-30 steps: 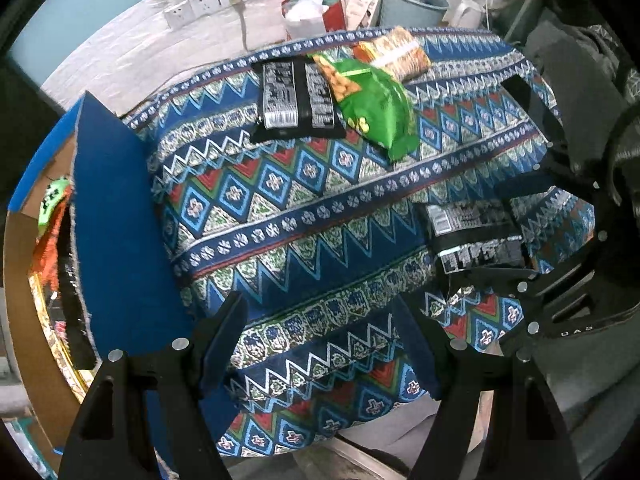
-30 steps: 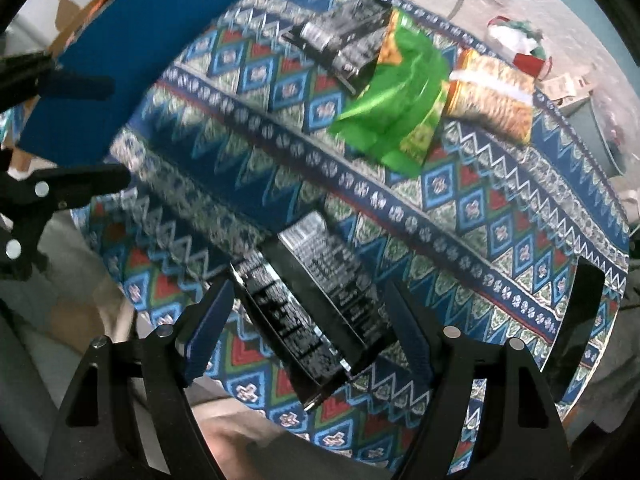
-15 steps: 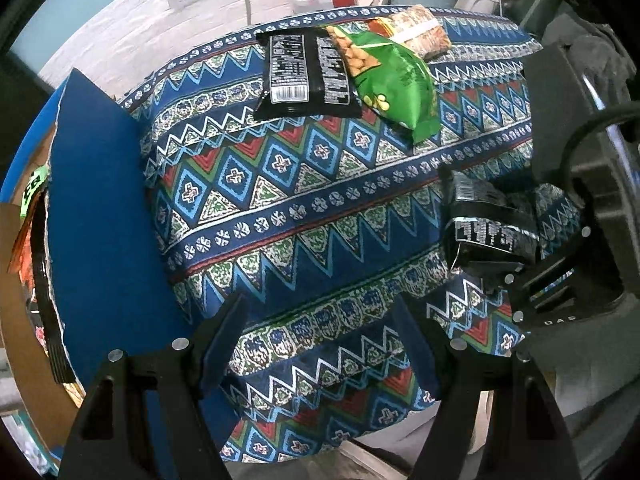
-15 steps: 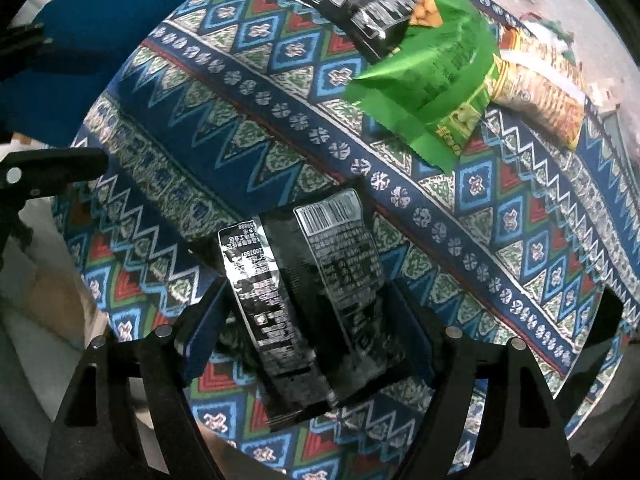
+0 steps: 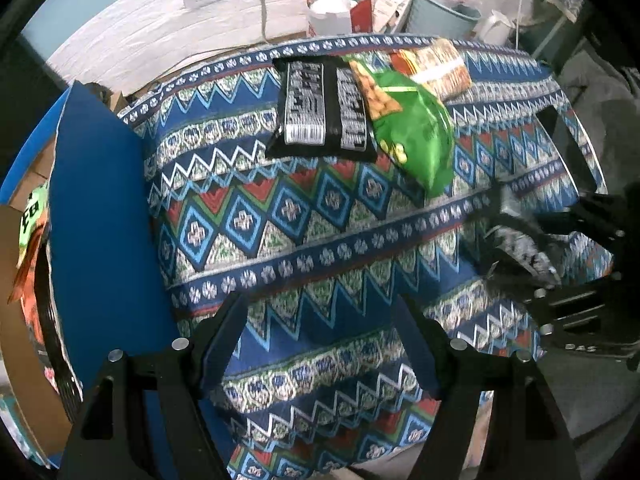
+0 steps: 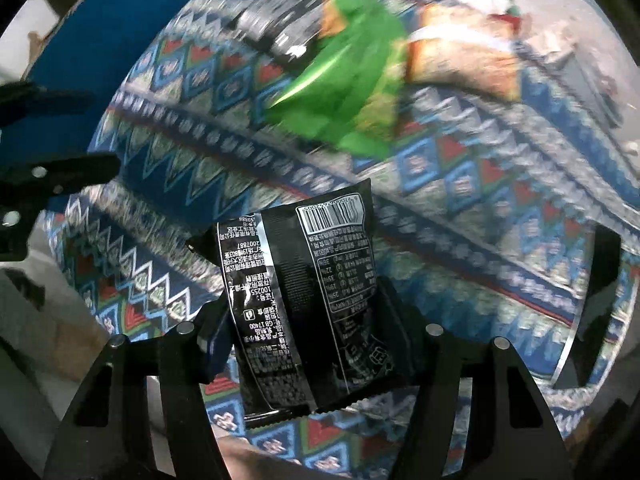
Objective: Organize snacks
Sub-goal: 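Grasp a black snack bag with the right tool, then grasp the other black snack bag with the left tool while the right tool holds its bag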
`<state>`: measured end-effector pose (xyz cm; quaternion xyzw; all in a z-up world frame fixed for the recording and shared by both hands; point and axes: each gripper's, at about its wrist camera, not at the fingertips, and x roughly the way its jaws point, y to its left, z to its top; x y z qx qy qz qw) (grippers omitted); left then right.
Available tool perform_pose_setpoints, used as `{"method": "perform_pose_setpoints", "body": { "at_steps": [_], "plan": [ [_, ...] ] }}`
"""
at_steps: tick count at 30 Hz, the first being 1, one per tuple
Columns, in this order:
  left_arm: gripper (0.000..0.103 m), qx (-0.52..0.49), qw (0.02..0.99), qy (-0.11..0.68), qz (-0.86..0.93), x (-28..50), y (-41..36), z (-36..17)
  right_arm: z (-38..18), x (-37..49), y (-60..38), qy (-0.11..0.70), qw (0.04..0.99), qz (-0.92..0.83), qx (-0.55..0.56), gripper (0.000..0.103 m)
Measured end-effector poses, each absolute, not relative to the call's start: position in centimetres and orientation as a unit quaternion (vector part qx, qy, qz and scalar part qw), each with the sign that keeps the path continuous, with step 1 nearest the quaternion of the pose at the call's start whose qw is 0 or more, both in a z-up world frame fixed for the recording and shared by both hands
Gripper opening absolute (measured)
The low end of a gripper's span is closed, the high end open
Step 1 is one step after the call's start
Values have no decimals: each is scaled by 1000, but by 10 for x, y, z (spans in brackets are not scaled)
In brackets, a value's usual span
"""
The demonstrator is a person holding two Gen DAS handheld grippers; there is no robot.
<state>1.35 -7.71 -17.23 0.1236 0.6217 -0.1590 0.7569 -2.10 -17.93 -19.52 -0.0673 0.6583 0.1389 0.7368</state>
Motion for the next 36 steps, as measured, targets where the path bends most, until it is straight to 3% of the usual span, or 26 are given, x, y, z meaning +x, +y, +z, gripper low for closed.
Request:
{"method": "perform_pose_setpoints", "body": {
  "at_steps": [12,23,36],
  "plan": [
    [81,91,768,621,-131,63,-98,-184,-144,7,-227,578,814,49,-6,64],
    [81,46,777,618,-106,116,-103,-202,-157,25,-241,573,818,41,32,64],
    [87,77,771,622,-111,140,-128,-224,-169,40,-252,581,811,45,55,64]
  ]
}}
